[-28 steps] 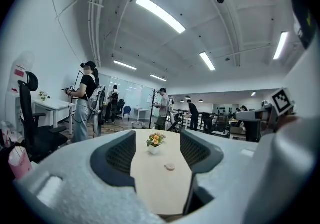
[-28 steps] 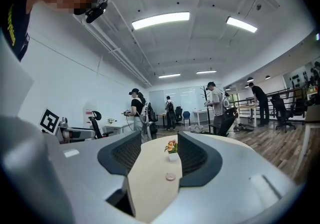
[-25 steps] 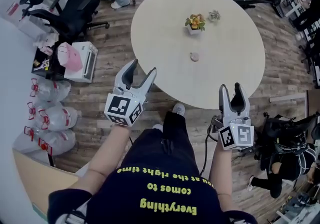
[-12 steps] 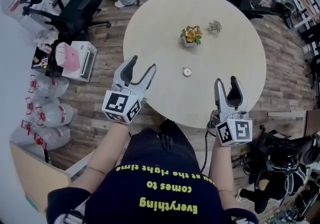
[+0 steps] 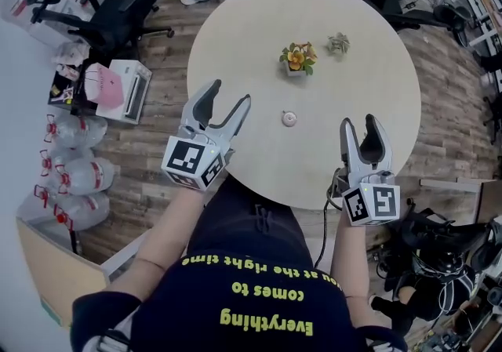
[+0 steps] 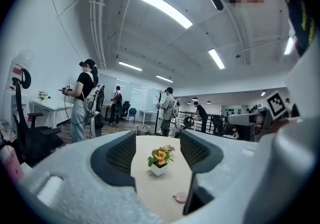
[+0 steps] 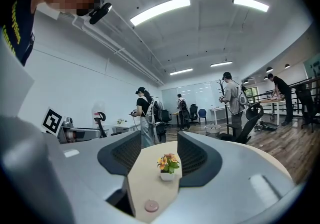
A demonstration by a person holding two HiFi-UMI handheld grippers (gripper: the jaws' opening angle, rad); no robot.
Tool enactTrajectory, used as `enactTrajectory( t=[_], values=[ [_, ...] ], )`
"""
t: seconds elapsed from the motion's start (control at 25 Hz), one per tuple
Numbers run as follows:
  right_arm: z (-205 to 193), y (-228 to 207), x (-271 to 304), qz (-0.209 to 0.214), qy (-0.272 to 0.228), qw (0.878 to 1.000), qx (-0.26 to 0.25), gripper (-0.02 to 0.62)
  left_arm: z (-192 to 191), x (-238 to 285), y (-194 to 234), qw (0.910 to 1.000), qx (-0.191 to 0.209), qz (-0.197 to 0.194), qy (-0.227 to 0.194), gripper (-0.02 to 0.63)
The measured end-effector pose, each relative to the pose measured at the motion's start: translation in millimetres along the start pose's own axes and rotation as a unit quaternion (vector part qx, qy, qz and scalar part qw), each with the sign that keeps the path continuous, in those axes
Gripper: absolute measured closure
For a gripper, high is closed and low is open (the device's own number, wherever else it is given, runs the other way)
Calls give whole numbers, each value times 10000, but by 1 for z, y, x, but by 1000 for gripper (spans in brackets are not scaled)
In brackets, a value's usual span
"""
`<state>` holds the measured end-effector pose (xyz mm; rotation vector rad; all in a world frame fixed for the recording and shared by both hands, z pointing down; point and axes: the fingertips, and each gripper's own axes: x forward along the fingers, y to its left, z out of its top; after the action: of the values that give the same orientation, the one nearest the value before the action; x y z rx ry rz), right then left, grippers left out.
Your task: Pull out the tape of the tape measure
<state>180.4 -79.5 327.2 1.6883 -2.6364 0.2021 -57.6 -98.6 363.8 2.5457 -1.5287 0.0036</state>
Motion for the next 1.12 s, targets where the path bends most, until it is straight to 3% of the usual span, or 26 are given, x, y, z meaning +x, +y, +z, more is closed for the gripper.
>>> enactTrajectory(
  t=[0.32,0.64,1.12],
  values=[
    [-7,0,15,-280,130,9994,124,370,4,24,14,9993,38,-355,77,333],
    [-38,-2,31,-211,398,9985,296,371,-17,42,29,9993,-119,-325,150,333],
    [-125,-1,60,180,1225,9902,640,373,-64,58,31,9973,-209,-437,555,333]
  ],
)
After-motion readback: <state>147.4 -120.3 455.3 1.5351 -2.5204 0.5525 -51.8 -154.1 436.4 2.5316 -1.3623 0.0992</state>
